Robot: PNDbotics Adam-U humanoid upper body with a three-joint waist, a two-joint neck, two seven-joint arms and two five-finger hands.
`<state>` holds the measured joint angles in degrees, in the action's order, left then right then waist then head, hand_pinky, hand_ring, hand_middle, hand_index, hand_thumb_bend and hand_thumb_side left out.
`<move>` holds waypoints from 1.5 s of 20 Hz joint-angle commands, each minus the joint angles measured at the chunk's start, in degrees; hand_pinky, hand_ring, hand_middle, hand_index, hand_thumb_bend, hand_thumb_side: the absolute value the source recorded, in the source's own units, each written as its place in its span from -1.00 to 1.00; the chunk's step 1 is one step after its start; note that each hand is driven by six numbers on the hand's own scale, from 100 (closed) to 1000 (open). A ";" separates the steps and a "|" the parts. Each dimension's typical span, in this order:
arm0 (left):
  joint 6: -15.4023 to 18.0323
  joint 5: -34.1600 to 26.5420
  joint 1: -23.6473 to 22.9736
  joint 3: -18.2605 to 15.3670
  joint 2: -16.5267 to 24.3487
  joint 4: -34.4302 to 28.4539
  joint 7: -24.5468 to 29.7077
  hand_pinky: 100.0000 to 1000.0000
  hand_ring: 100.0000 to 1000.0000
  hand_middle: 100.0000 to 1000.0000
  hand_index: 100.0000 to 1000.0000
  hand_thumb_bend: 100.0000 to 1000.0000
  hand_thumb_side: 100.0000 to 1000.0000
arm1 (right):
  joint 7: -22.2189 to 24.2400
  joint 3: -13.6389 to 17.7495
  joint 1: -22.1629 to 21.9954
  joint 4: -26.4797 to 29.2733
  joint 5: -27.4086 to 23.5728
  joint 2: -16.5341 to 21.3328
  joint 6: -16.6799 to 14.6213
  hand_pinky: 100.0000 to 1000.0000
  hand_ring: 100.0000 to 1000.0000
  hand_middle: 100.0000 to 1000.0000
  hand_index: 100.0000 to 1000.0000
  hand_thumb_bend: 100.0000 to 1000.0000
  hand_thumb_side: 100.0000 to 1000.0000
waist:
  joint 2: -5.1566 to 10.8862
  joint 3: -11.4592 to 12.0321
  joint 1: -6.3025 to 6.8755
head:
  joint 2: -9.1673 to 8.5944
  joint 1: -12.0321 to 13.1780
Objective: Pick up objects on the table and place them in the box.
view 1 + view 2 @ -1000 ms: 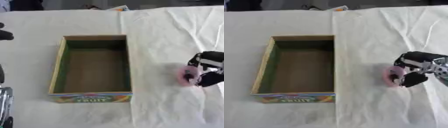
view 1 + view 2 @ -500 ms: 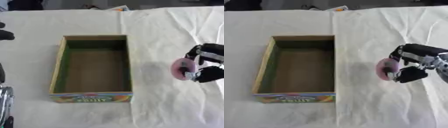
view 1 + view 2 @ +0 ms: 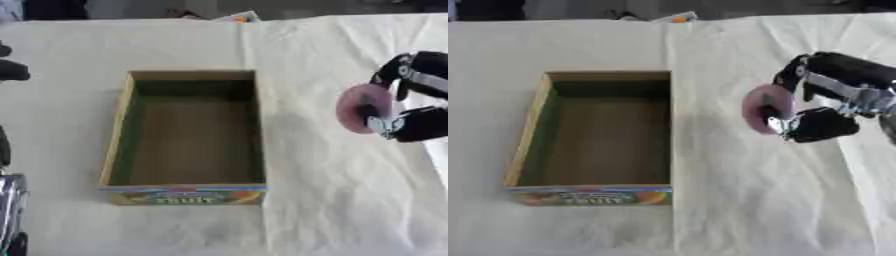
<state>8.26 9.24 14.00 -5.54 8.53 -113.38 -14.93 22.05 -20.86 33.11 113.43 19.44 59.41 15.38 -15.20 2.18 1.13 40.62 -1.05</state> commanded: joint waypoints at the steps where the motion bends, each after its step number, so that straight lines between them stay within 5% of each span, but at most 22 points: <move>1: 0.01 0.02 0.31 0.18 0.66 -1.21 0.16 -0.05 -0.09 0.01 0.25 -1.00 0.52 | -1.55 0.50 3.90 0.75 -0.56 1.04 -0.14 0.00 0.27 -0.12 0.02 -1.00 -0.23 | 0.74 0.21 -0.27 | -0.98 -0.38; 15: -0.02 -0.75 0.05 0.87 0.29 -1.06 0.51 -0.05 -0.09 0.00 0.24 -1.00 0.54 | 0.55 -3.94 25.22 -13.16 5.84 -19.38 -3.28 0.05 0.27 -0.11 0.03 -1.00 -0.23 | 0.75 2.56 -0.39 | -0.63 -2.78; 23: 0.07 -1.09 0.15 1.02 -0.15 -1.04 0.38 -0.05 -0.09 0.00 0.24 -1.00 0.54 | -2.36 -4.44 27.06 -24.61 17.34 -34.58 -8.14 0.07 0.29 -0.12 0.02 -1.00 -0.22 | 0.74 3.30 0.09 | -0.20 -3.19; 30: 0.13 -1.21 0.11 1.20 -0.25 -0.97 0.67 -0.05 -0.09 0.00 0.24 -1.00 0.55 | -2.18 -4.96 25.63 -33.20 24.27 -40.86 -12.79 0.08 0.31 -0.13 0.02 -1.00 -0.21 | 0.68 3.41 0.22 | -0.13 -2.94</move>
<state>8.29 8.14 13.74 -4.47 7.98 -113.37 -14.41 19.92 -26.20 57.79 80.80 42.45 18.89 3.31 -15.46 5.49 1.26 40.24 -4.03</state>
